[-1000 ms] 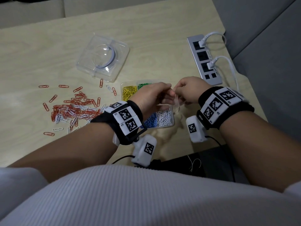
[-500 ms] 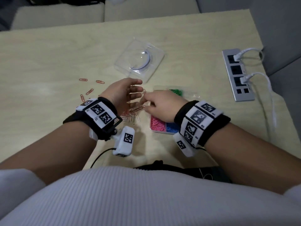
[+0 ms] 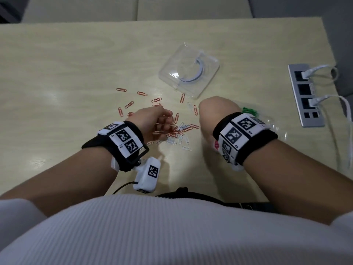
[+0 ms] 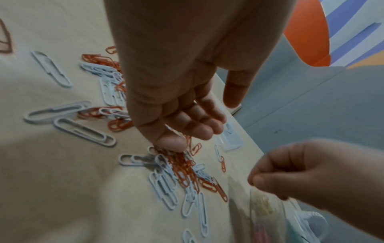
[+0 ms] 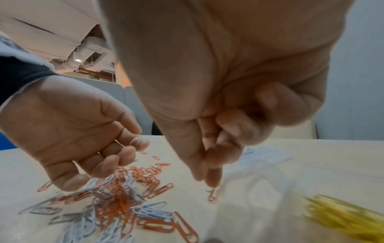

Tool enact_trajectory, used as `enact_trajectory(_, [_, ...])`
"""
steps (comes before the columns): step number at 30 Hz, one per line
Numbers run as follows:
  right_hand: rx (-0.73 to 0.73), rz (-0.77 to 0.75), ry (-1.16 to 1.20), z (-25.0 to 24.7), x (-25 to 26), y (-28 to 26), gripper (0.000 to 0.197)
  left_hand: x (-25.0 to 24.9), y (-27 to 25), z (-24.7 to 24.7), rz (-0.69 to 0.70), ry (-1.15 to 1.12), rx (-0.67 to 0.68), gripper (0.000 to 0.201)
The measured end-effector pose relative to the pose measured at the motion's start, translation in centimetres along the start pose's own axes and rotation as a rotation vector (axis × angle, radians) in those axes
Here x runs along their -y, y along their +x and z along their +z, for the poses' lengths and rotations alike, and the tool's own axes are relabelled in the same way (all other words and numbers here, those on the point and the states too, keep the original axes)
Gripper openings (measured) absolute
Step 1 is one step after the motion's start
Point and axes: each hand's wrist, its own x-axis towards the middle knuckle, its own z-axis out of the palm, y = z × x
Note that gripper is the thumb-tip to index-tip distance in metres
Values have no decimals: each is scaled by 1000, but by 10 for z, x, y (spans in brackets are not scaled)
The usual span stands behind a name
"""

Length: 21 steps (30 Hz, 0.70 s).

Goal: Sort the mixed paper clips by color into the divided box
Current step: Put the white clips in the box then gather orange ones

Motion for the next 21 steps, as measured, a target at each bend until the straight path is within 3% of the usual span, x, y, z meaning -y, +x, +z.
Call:
enact_trajectory(4, [-80,-15,70,2,31,21,19,3,2,-9,-38,1,14,6])
enact_trajectory(11, [53,115,11,15,43,68,33,5,7,-29,-75,31,58,8])
enact_trajectory(15, [139,140,-68,15,53,80,27,4,10,-38,-76,-6,101,12])
enact_trajectory(18, [210,205,-19,55,38,132,43,2,11,-41,-76,-28,104,17])
enact_trajectory(19, [193,220,17,54,39,132,47,2,11,-42,-75,-38,104,18])
enact_trajectory(21, [135,184,16,17,54,87,28,2,12,-43,-70,-58,108,23])
